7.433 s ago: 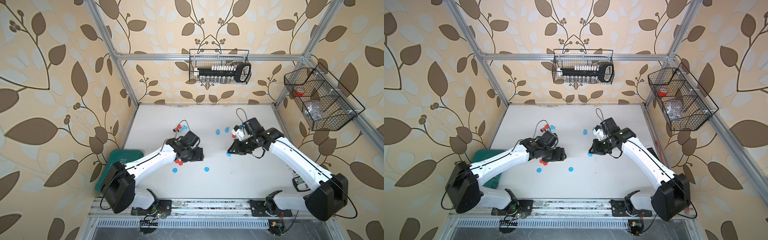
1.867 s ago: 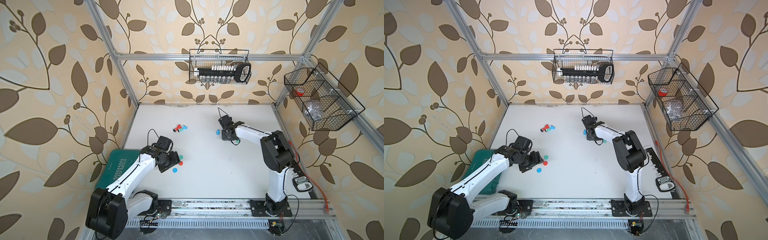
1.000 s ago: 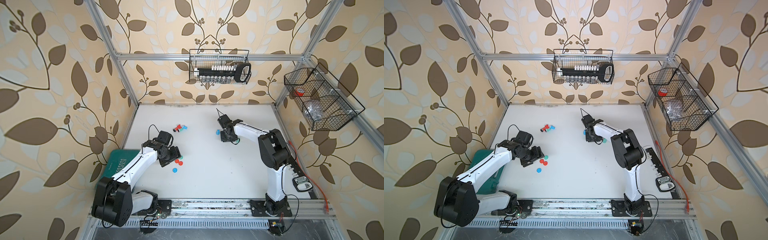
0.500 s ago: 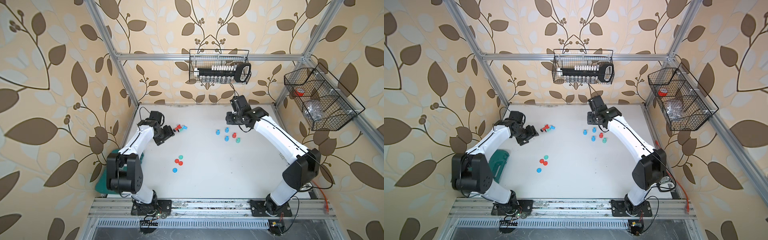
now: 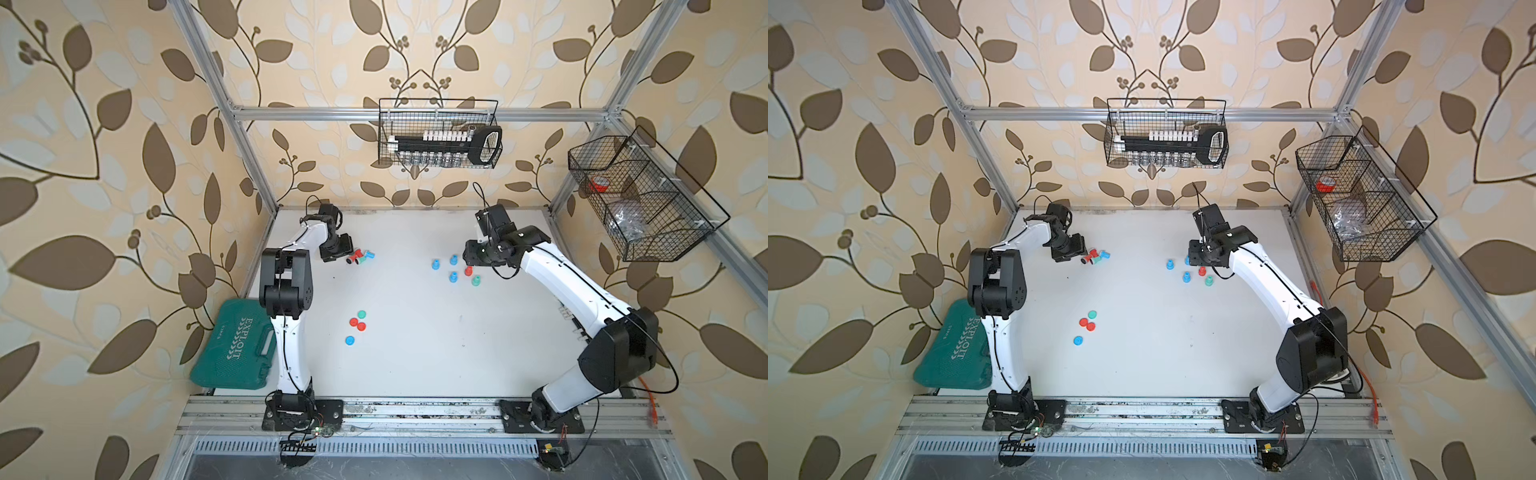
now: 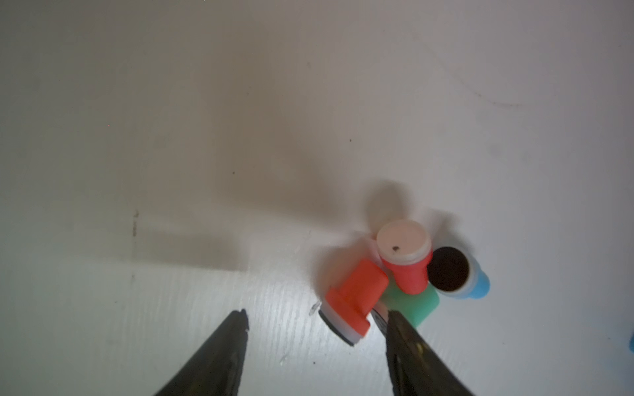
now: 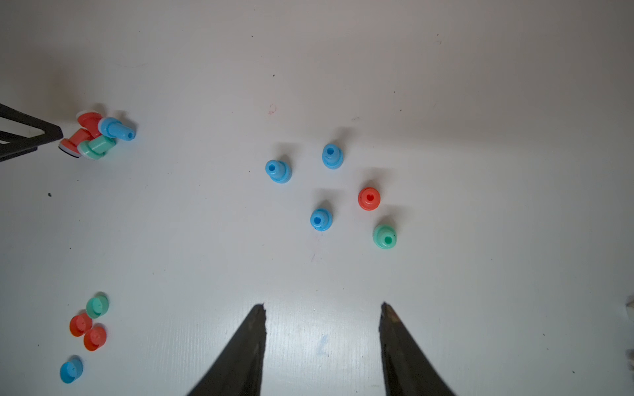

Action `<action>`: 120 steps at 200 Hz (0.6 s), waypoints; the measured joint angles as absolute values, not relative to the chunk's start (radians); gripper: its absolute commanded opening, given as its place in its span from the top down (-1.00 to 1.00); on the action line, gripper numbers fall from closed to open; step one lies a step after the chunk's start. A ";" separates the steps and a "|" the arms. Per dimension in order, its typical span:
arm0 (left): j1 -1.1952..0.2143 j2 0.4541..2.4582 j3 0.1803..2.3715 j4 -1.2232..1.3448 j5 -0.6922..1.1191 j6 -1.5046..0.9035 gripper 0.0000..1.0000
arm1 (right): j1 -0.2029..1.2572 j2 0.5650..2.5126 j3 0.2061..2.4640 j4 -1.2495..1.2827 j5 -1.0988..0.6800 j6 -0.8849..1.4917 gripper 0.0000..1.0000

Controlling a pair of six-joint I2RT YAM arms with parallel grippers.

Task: Close the stamp cap
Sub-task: Move the stamp at the center of the board, then pick up the stamp from the center of the board.

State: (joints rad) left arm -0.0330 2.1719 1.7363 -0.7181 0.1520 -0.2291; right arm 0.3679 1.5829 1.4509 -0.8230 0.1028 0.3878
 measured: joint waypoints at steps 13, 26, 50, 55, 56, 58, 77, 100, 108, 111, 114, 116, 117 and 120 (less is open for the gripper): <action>-0.033 2.186 1.758 -0.730 0.147 -0.212 -0.32 | 0.359 1.574 1.443 -0.823 0.094 0.387 0.02; -0.033 2.196 1.780 -0.733 0.147 -0.200 -0.32 | 0.353 1.568 1.441 -0.817 0.087 0.387 0.02; -0.033 2.202 1.807 -0.737 0.148 -0.185 -0.31 | 0.348 1.564 1.436 -0.810 0.077 0.388 0.02; -0.033 2.202 1.809 -0.738 0.148 -0.184 -0.31 | 0.347 1.564 1.433 -0.806 0.076 0.388 0.03; -0.033 2.202 1.809 -0.738 0.149 -0.184 -0.31 | 0.347 1.564 1.433 -0.806 0.076 0.388 0.03; -0.033 2.202 1.809 -0.738 0.149 -0.184 -0.30 | 0.347 1.564 1.432 -0.805 0.076 0.388 0.03; -0.033 2.202 1.808 -0.741 0.150 -0.181 -0.29 | 0.346 1.564 1.420 -0.799 0.069 0.388 0.03; -0.033 2.202 1.801 -0.738 0.154 -0.177 -0.26 | 0.345 1.564 1.409 -0.794 0.062 0.389 0.03; -0.034 2.202 1.796 -0.738 0.154 -0.177 -0.25 | 0.344 1.564 1.407 -0.792 0.058 0.389 0.02; -0.034 2.202 1.795 -0.739 0.154 -0.177 -0.24 | 0.343 1.564 1.407 -0.791 0.056 0.390 0.03; -0.035 2.202 1.794 -0.740 0.154 -0.177 -0.23 | 0.343 1.564 1.407 -0.791 0.055 0.391 0.03; -0.036 2.202 1.793 -0.740 0.154 -0.178 -0.23 | 0.342 1.564 1.406 -0.790 0.054 0.391 0.03; -0.036 2.202 1.793 -0.741 0.154 -0.178 -0.22 | 0.342 1.564 1.406 -0.790 0.053 0.391 0.03; -0.036 2.202 1.793 -0.741 0.154 -0.178 -0.22 | 0.342 1.564 1.406 -0.789 0.052 0.392 0.03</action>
